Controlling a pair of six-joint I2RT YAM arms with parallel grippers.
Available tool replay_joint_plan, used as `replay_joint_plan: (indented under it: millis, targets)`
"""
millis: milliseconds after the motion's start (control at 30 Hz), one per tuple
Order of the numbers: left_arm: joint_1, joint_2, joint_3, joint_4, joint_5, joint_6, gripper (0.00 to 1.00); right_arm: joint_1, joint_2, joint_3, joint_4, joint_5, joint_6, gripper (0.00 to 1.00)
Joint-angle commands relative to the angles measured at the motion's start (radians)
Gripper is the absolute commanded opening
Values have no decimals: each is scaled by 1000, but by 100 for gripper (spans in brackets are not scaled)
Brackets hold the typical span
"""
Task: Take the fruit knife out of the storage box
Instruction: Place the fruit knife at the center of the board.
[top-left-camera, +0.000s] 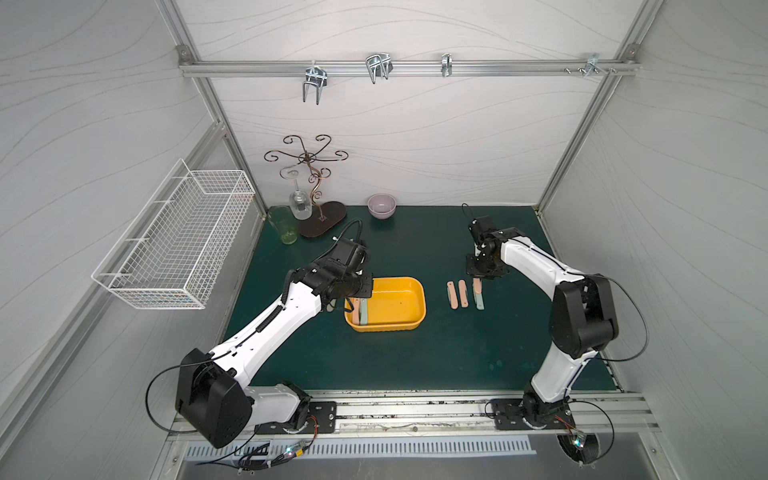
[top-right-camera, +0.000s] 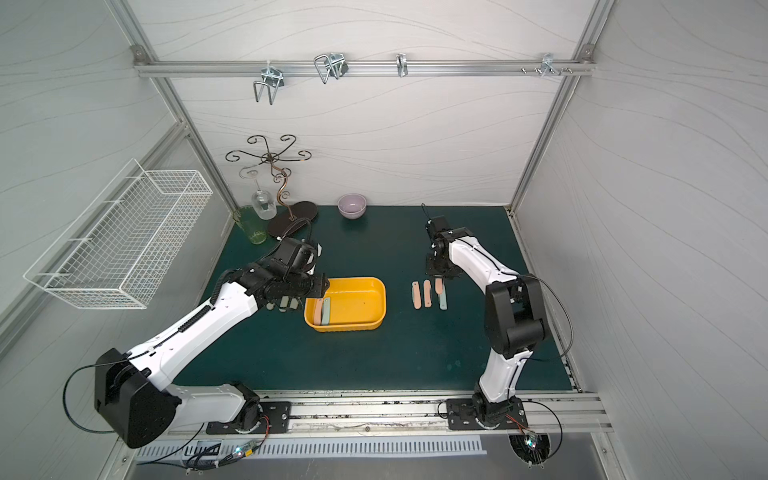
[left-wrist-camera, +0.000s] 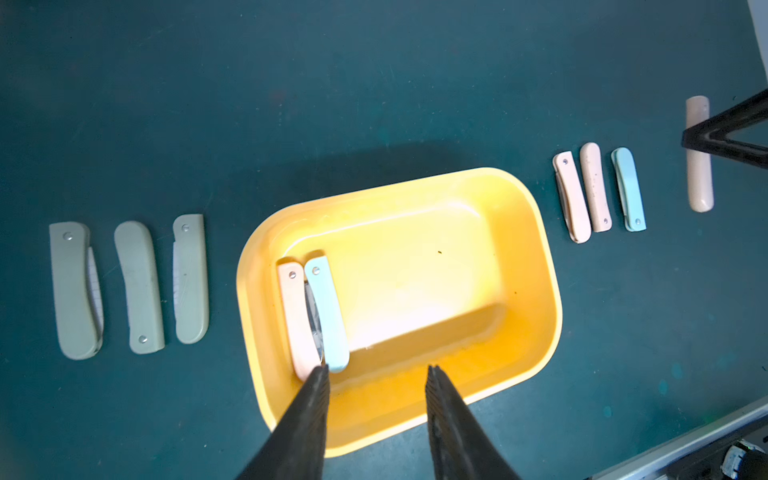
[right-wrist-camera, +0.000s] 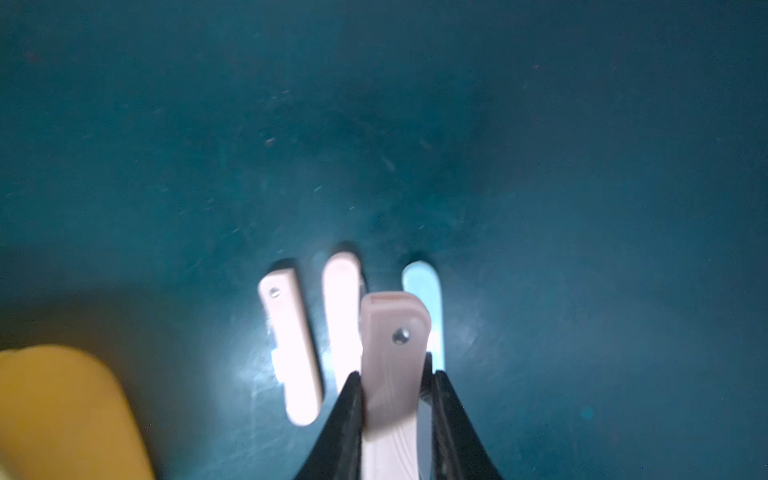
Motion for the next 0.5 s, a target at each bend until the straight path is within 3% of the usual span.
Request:
replay_joint_plan:
  millis: [0, 467]
  targets:
    - [-10, 17, 59, 1, 13, -8, 42, -37, 35, -16, 28, 46, -32, 0]
    - [-12, 47, 61, -12, 37, 21, 42, -98, 121, -99, 98, 124, -125, 0]
